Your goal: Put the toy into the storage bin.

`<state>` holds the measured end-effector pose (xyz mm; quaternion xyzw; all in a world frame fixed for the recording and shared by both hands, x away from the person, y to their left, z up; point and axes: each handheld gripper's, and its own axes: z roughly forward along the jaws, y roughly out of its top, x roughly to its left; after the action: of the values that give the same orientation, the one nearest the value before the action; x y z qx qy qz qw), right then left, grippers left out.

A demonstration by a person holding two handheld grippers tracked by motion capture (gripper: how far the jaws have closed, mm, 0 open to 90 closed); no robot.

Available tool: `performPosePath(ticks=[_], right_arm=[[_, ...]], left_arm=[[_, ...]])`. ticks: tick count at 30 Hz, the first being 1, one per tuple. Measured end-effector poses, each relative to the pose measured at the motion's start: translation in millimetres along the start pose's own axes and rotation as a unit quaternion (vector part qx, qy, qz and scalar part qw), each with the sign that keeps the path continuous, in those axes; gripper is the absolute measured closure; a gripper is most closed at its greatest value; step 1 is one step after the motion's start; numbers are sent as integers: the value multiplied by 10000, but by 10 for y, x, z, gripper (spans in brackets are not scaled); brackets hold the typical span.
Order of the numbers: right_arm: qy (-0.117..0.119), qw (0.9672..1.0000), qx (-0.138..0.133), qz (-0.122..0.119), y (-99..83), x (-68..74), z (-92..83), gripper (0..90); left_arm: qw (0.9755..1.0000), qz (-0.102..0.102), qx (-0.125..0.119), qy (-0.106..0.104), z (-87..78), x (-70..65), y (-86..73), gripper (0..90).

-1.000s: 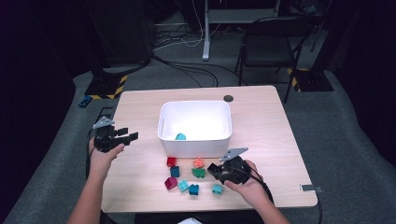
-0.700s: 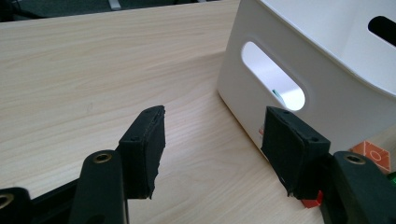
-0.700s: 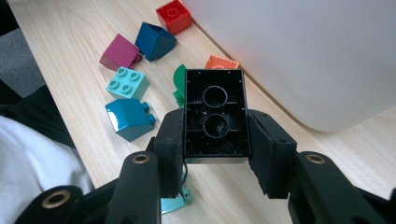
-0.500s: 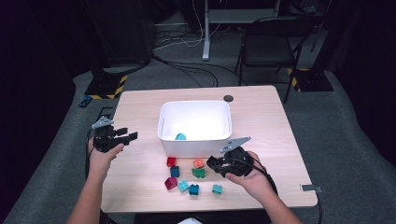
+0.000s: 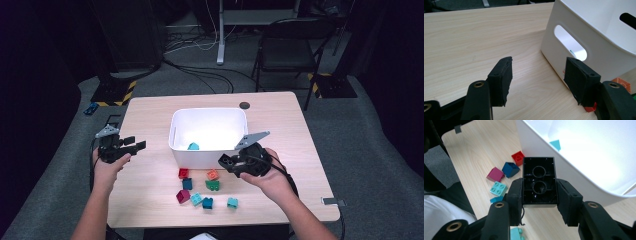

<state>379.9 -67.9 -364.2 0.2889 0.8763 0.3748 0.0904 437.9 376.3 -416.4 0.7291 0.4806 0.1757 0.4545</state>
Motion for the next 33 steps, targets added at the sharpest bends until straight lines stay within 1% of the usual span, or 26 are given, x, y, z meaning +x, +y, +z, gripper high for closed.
performPosePath(ticks=[3, 5, 8, 9, 10, 13, 15, 16, 18, 19, 23, 24, 25, 33], right_arm=[[17, 10000, -74, -36, 92, -12, -48, 584], [-31, 9999, -108, -59, 154, -14, -74, 584], [-41, 9998, -167, -114, 255, -34, -103, 584], [-38, 9998, -196, -67, 282, -39, -111, 584], [-23, 9997, -218, -88, 303, -52, -114, 584], [-37, 9996, -279, -52, 381, -87, -127, 584], [-35, 9995, -326, -38, 433, -118, -130, 584], [-28, 9994, -343, 2, 454, -130, -131, 584], [-40, 9994, -354, 35, 493, -155, -124, 584], [-43, 9993, -374, -6, 514, -175, -115, 584], [-60, 9993, -365, 59, 597, -230, -64, 584], [-77, 9993, -374, 10, 618, -248, -45, 584], [-79, 9993, -372, 15, 638, -259, -24, 584], [-54, 9993, -357, -46, 792, -334, 187, 584]], left_arm=[[10000, -6, -2, -2, 0, 1, 0, 393], [10000, -6, -3, -2, 0, 0, -1, 393], [10000, 4, -12, -5, 3, -2, -1, 393], [10000, 4, -15, -2, 3, -2, -1, 393], [10000, -2, -5, -10, 0, 0, 0, 393], [10000, -26, -59, -2, -1, 8, -3, 393], [10000, -31, -46, -1, -11, 16, -1, 393], [10000, -38, -80, 2, -8, 17, -2, 393], [10000, -31, -65, 1, -12, 19, 0, 393], [10000, -36, -65, -1, -12, 19, 0, 393], [10000, -29, -47, -5, -17, 19, 2, 393], [10000, -35, -78, 8, -14, 18, 0, 393], [10000, -23, -36, -9, -21, 21, 3, 393], [10000, -63, -64, -3, -23, 36, 0, 393]])
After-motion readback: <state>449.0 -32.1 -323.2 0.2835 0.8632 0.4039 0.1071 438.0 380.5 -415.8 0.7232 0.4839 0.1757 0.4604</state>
